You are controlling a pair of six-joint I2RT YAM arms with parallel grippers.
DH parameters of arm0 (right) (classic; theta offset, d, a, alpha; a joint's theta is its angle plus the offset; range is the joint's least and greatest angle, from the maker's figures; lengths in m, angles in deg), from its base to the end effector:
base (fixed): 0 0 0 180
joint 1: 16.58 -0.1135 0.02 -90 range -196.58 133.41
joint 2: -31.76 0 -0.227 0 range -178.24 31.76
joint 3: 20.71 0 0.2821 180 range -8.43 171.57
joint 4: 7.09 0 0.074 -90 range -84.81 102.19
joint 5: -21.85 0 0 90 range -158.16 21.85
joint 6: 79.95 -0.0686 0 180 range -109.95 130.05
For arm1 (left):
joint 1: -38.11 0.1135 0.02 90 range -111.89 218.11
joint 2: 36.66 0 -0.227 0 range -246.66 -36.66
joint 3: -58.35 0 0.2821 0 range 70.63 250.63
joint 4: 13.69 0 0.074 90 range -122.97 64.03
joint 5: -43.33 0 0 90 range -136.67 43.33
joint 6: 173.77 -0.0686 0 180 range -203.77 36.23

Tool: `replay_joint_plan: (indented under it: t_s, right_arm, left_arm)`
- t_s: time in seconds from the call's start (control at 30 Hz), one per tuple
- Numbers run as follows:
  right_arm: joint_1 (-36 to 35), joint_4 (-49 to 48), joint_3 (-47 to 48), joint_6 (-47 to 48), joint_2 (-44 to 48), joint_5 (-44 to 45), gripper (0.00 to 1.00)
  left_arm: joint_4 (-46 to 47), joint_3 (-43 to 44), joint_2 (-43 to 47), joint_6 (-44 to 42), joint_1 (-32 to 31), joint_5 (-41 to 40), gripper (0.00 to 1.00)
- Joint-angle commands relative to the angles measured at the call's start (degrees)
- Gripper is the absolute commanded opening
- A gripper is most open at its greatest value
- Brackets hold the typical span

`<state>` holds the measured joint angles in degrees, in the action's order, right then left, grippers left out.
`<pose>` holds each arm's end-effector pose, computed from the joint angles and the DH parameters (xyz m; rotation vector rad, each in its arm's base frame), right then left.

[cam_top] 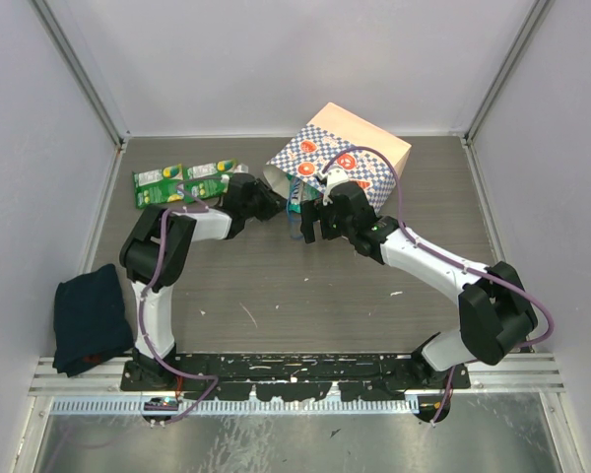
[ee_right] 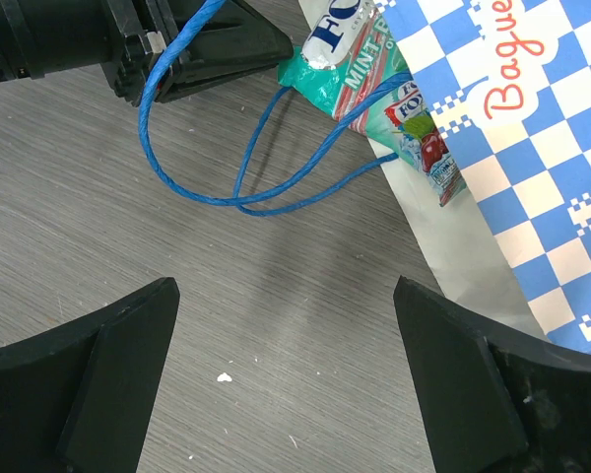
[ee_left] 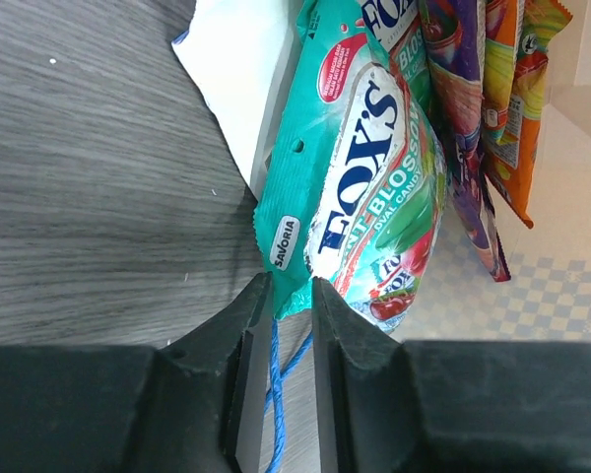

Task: Take the snacks out of the paper bag
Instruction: Take out the snack from the paper bag.

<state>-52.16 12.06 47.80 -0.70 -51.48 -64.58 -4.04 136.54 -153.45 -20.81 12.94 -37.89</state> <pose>0.3151 0.2202 0.1878 -0.4348 2.1443 0.3961 0.4181 -0.2080 0.0715 -0.6350 2.1710 -1.0513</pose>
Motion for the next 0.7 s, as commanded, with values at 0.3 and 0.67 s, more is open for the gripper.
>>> replay_joint_plan:
  t_s: [0.3, 0.67]
  right_arm:
    - [-0.2, -3.5, -0.2, 0.1, 1.8, 0.8, 0.97]
    - [-0.1, -3.5, -0.1, 0.1, 1.5, 0.7, 0.97]
  left_arm:
    - [0.1, 3.8, -1.5, -2.0, -0.3, 0.0, 0.13]
    - [-1.7, 2.1, 0.6, -4.3, -0.2, -1.0, 0.43]
